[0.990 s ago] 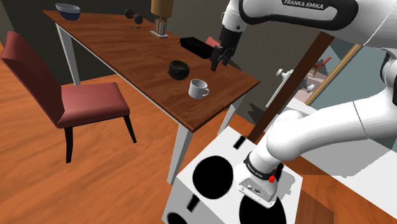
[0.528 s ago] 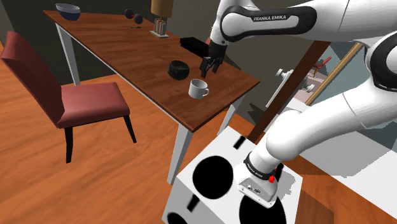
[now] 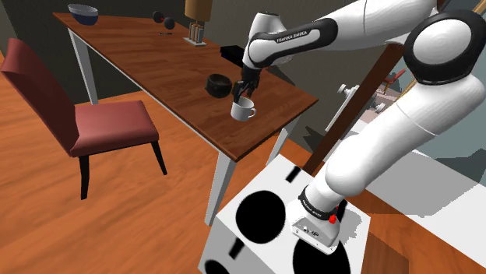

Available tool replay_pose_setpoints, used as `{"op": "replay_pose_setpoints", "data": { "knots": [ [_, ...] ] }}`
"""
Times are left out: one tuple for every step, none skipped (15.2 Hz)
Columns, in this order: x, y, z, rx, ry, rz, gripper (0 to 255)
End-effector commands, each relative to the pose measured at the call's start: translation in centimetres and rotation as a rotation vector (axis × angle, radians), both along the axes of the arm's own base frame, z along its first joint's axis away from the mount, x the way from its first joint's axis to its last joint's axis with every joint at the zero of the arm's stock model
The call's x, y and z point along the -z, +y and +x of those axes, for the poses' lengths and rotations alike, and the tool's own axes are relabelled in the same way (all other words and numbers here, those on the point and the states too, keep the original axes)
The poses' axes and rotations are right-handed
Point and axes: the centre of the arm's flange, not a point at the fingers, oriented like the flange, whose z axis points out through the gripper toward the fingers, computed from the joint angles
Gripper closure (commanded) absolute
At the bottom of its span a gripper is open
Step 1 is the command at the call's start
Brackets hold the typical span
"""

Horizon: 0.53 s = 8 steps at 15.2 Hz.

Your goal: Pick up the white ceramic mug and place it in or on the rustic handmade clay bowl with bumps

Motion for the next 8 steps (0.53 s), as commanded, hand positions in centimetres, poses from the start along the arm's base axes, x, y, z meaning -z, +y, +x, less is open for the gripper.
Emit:
{"op": "replay_pose_setpoints", "data": {
  "knots": [
    [1.9, -1.0, 1.9, 0.001, -0.004, 0.001, 0],
    [2.3, -1.2, 2.2, 0.001, -0.005, 0.002, 0],
    [2.8, -1.2, 2.2, 0.001, -0.005, 0.002, 0],
    [3.4, -1.2, 2.2, 0.001, -0.005, 0.002, 0],
    [3.9, -1.3, 2.3, 0.001, -0.005, 0.002, 0],
    [4.4, -1.3, 2.3, 0.001, -0.005, 0.002, 0],
    [4.9, -1.3, 2.3, 0.001, -0.005, 0.002, 0],
    [5.5, -1.4, 2.3, 0.001, -0.005, 0.002, 0]
  ]
}}
